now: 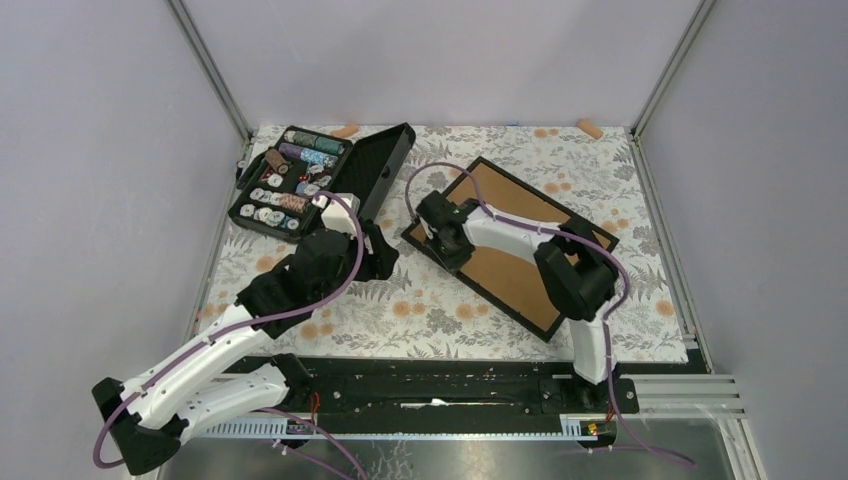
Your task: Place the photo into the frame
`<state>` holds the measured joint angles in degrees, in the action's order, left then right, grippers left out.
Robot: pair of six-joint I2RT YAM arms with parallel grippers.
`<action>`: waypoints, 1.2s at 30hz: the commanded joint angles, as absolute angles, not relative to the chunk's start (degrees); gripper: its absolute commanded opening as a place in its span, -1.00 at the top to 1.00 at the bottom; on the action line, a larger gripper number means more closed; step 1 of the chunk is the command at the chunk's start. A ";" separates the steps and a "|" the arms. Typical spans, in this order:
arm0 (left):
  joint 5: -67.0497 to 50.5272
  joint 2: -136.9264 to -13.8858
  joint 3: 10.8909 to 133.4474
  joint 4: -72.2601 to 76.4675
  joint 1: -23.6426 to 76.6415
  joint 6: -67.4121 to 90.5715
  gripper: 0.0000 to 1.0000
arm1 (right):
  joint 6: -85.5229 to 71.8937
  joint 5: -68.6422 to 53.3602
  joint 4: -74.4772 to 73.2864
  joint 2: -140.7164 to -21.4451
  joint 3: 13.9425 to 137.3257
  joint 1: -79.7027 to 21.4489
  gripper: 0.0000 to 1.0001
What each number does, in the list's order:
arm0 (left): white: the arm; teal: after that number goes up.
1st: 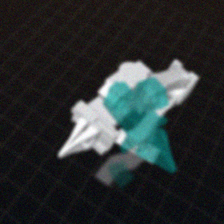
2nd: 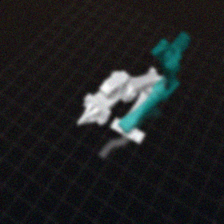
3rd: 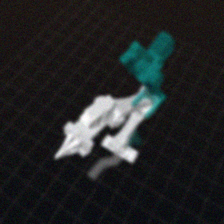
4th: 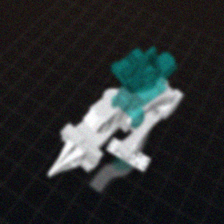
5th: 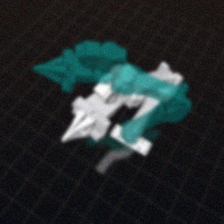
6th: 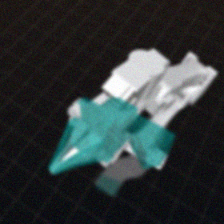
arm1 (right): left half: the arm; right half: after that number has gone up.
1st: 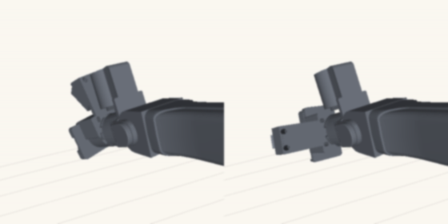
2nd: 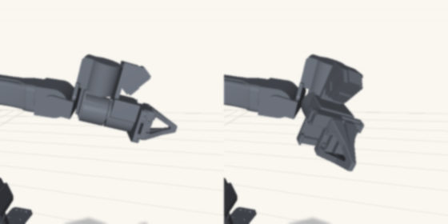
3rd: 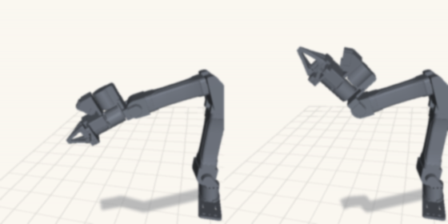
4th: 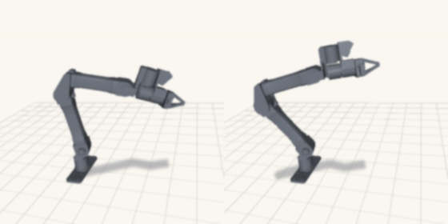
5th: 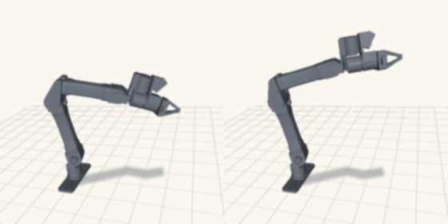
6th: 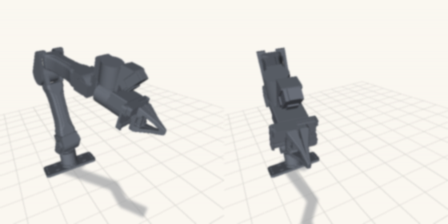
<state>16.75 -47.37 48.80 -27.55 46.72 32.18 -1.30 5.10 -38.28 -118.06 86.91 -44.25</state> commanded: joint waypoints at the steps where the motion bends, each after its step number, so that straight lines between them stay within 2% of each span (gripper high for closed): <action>1: 16.72 -48.14 49.29 -26.34 46.47 32.80 -0.45 | -1.29 -3.09 -41.45 -109.15 74.48 -47.19 0.76; 5: 15.24 -49.25 46.46 -24.62 46.49 33.98 -0.46 | -4.88 -12.26 -40.40 -99.41 64.53 -47.28 0.77; 7: 13.62 -50.64 45.08 -23.29 46.48 34.75 -0.46 | -8.55 -14.66 -38.84 -94.44 61.15 -47.27 0.64; 10: 9.20 -54.68 43.37 -21.66 46.43 37.17 -0.47 | -16.00 -10.33 -35.96 -88.57 59.87 -47.24 -0.10; 11: 7.29 -56.38 42.63 -21.04 46.36 38.68 -0.46 | -17.41 -8.64 -35.27 -87.61 60.57 -47.26 -0.26; 12: 5.03 -57.77 41.79 -20.13 46.20 40.49 -0.45 | -18.13 -6.96 -35.06 -87.44 61.99 -47.24 -0.39; 14: 0.70 -60.76 39.63 -17.33 45.91 44.62 -0.42 | -18.84 -1.09 -36.57 -88.84 65.69 -47.06 -0.46; 19: -5.57 -67.75 34.20 -11.90 45.35 59.94 -0.27 | -15.86 4.38 -36.39 -96.20 71.24 -46.75 -0.29; 23: -9.39 -73.90 29.44 -2.72 44.86 72.44 -0.14 | -13.69 3.51 -32.67 -99.56 71.08 -46.76 0.22; 24: -8.96 -75.12 28.72 -0.71 44.83 74.27 -0.11 | -12.99 1.78 -31.22 -99.94 70.76 -46.76 0.29; 27: -6.13 -78.07 29.04 2.23 45.15 77.13 -0.05 | -11.96 0.12 -28.83 -101.17 69.79 -46.76 0.33; 36: 5.48 -84.66 30.94 0.91 48.17 83.87 -0.15 | -9.96 -2.08 -26.82 -101.64 66.64 -46.87 0.33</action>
<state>-2.37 -81.17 30.46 1.39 46.85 78.63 -11.75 0.27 -29.06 -101.54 67.61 -46.85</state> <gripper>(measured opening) 0.573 0.338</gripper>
